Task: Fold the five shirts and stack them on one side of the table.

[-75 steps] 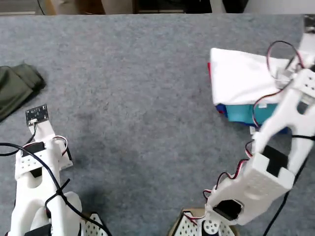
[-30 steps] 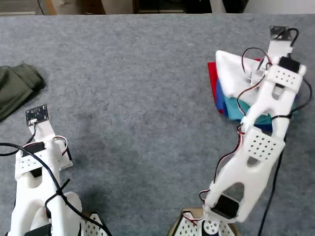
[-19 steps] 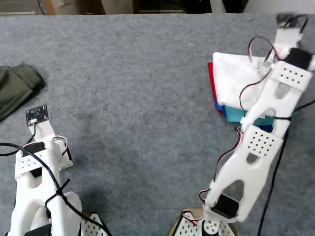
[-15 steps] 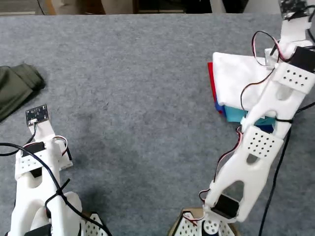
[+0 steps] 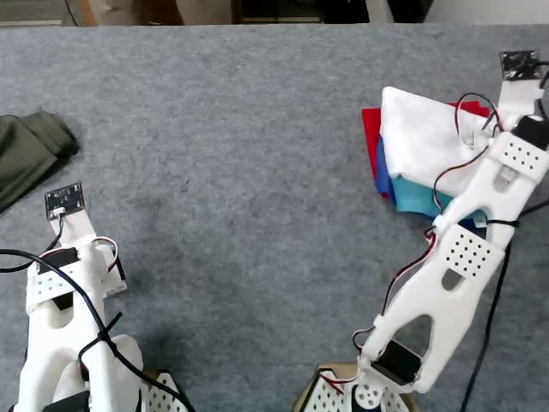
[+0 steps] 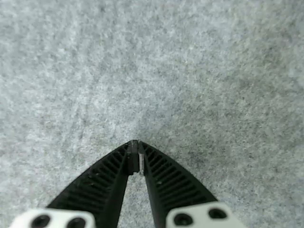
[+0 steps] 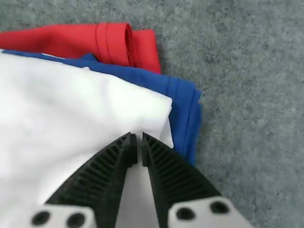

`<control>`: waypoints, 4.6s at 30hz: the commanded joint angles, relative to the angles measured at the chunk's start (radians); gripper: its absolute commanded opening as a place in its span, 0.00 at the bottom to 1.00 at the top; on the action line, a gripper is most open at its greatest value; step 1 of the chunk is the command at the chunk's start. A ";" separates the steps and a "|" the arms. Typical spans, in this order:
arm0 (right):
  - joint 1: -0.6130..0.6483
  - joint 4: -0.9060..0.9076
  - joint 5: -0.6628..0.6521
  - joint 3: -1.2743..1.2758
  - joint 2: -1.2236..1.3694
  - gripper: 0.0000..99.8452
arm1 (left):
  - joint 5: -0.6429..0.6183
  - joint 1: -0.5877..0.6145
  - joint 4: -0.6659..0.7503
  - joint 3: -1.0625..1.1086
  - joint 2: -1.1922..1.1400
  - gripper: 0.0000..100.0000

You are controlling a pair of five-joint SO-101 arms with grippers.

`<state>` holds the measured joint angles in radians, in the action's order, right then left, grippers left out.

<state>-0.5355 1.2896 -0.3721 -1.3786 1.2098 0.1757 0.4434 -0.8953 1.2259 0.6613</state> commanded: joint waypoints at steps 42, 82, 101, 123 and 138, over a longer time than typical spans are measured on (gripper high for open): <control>0.423 0.499 0.342 0.031 -0.479 0.04 | -0.150 0.307 -0.551 -2.374 -1.744 0.01; 1.162 0.491 0.336 0.053 -0.349 0.29 | 0.333 -0.008 -0.677 -0.292 0.901 0.25; 1.472 0.497 0.549 0.058 -0.225 0.20 | 0.236 0.824 -0.121 -0.341 0.507 0.19; 1.583 0.497 0.546 0.050 -0.101 0.14 | -0.178 0.506 -0.296 -1.295 -0.837 0.21; 1.431 0.497 0.540 0.056 -0.194 0.14 | -0.196 0.459 -0.285 -1.412 -1.165 0.02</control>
<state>0.9252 1.7714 0.1649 -1.3172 1.0978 -0.0161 0.8715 -1.1730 -0.1427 -0.5155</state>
